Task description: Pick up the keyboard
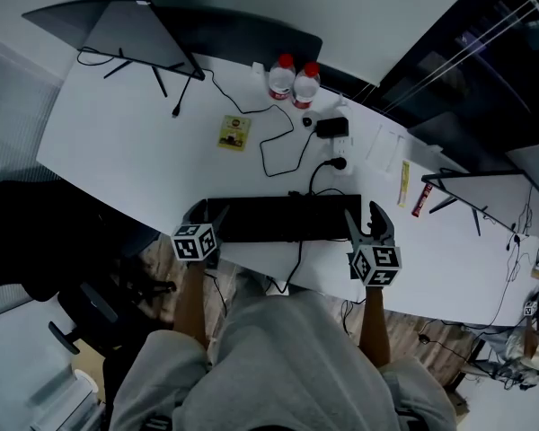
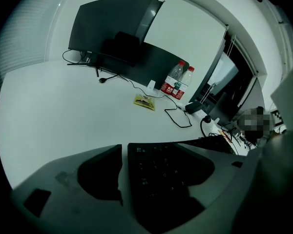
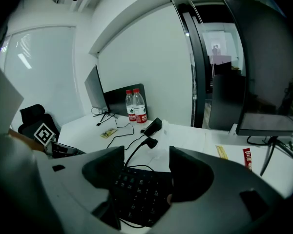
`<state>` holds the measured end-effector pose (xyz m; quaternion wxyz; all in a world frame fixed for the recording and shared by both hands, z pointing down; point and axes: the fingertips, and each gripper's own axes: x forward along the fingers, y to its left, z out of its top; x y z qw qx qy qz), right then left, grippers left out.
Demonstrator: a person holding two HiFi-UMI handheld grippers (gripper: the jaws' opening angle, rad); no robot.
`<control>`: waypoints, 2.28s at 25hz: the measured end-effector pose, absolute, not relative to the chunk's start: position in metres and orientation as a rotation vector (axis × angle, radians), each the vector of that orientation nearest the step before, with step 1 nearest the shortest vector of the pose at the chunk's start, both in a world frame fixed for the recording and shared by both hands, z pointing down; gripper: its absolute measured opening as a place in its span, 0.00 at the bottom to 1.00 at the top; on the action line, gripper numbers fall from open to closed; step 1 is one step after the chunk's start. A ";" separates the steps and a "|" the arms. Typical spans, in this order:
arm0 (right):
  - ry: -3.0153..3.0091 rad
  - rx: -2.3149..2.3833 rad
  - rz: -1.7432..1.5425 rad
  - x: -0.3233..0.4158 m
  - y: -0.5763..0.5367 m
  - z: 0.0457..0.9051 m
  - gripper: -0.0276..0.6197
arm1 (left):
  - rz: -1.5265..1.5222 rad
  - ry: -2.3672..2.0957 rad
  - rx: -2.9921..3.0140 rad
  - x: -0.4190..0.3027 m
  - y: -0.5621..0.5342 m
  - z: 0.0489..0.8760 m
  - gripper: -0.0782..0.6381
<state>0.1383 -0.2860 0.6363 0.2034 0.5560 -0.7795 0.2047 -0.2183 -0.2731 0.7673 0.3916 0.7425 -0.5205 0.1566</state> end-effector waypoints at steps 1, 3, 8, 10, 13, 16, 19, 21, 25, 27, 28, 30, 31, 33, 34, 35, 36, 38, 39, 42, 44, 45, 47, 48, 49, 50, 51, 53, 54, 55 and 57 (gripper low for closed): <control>-2.175 1.551 0.572 0.139 -0.287 0.637 0.47 | 0.408 -1.312 1.886 -0.217 -0.273 0.768 0.53; -2.175 1.552 0.572 0.141 -0.288 0.638 0.47 | 0.430 -1.296 1.888 -0.212 -0.273 0.770 0.53; -2.174 1.556 0.573 0.144 -0.288 0.636 0.46 | 0.439 -1.293 1.885 -0.210 -0.273 0.769 0.54; -2.178 1.560 0.575 0.147 -0.289 0.636 0.46 | 0.441 -1.301 1.876 -0.210 -0.273 0.769 0.54; -2.179 1.567 0.586 0.153 -0.289 0.638 0.47 | 0.442 -1.316 1.866 -0.210 -0.273 0.769 0.54; -2.178 1.571 0.599 0.157 -0.288 0.640 0.47 | 0.434 -1.338 1.854 -0.211 -0.273 0.770 0.54; -2.178 1.574 0.614 0.163 -0.288 0.643 0.47 | 0.418 -1.363 1.852 -0.210 -0.273 0.770 0.54; -2.180 1.569 0.628 0.165 -0.288 0.645 0.48 | 0.414 -1.368 1.851 -0.211 -0.273 0.770 0.54; -2.186 1.545 0.676 0.169 -0.289 0.655 0.51 | 0.421 -1.367 1.844 -0.212 -0.273 0.770 0.54; -2.184 1.529 0.699 0.170 -0.290 0.662 0.53 | 0.430 -1.376 1.845 -0.211 -0.273 0.770 0.54; -2.182 1.520 0.710 0.170 -0.291 0.665 0.54 | 0.433 -1.380 1.846 -0.211 -0.273 0.770 0.54; -2.180 1.502 0.730 0.169 -0.292 0.672 0.55 | 0.434 -1.385 1.845 -0.211 -0.273 0.771 0.55; -2.178 1.493 0.739 0.169 -0.293 0.676 0.55 | 0.434 -1.385 1.844 -0.211 -0.273 0.771 0.55; -2.174 1.475 0.754 0.167 -0.295 0.682 0.55 | 0.434 -1.385 1.843 -0.211 -0.273 0.771 0.55; -2.173 1.465 0.763 0.166 -0.296 0.686 0.56 | 0.433 -1.386 1.843 -0.211 -0.273 0.771 0.55; -2.171 1.455 0.772 0.164 -0.297 0.689 0.57 | 0.433 -1.386 1.844 -0.211 -0.273 0.770 0.55; -2.169 1.445 0.781 0.163 -0.298 0.692 0.57 | 0.432 -1.386 1.845 -0.211 -0.273 0.770 0.55; -2.162 1.427 0.803 0.161 -0.299 0.700 0.58 | 0.430 -1.386 1.847 -0.211 -0.273 0.770 0.55; -2.158 1.420 0.814 0.160 -0.299 0.704 0.59 | 0.430 -1.386 1.848 -0.211 -0.273 0.770 0.55; -2.146 1.396 0.841 0.155 -0.301 0.715 0.60 | 0.428 -1.388 1.847 -0.211 -0.273 0.770 0.55; -2.143 1.384 0.856 0.153 -0.303 0.720 0.60 | 0.426 -1.389 1.846 -0.211 -0.273 0.770 0.55; -2.141 1.380 0.864 0.152 -0.304 0.723 0.60 | 0.425 -1.388 1.847 -0.211 -0.273 0.770 0.55; -2.133 1.371 0.878 0.150 -0.305 0.728 0.60 | 0.427 -1.388 1.848 -0.211 -0.273 0.770 0.55; -2.128 1.368 0.881 0.149 -0.305 0.731 0.61 | 0.428 -1.388 1.848 -0.211 -0.274 0.770 0.55; -2.121 1.365 0.882 0.149 -0.306 0.733 0.61 | 0.428 -1.389 1.848 -0.211 -0.274 0.770 0.55; -2.114 1.364 0.883 0.149 -0.306 0.736 0.61 | 0.428 -1.389 1.848 -0.211 -0.274 0.770 0.55; -2.106 1.363 0.887 0.149 -0.307 0.738 0.61 | 0.428 -1.389 1.848 -0.211 -0.274 0.770 0.55; -2.092 1.360 0.897 0.150 -0.307 0.743 0.61 | 0.426 -1.389 1.848 -0.211 -0.274 0.770 0.55; -2.086 1.355 0.902 0.150 -0.307 0.745 0.61 | 0.425 -1.389 1.849 -0.211 -0.274 0.770 0.55; -2.081 1.347 0.905 0.149 -0.306 0.748 0.61 | 0.425 -1.389 1.849 -0.211 -0.273 0.770 0.55; -2.072 1.336 0.909 0.149 -0.306 0.752 0.61 | 0.424 -1.389 1.848 -0.211 -0.273 0.770 0.55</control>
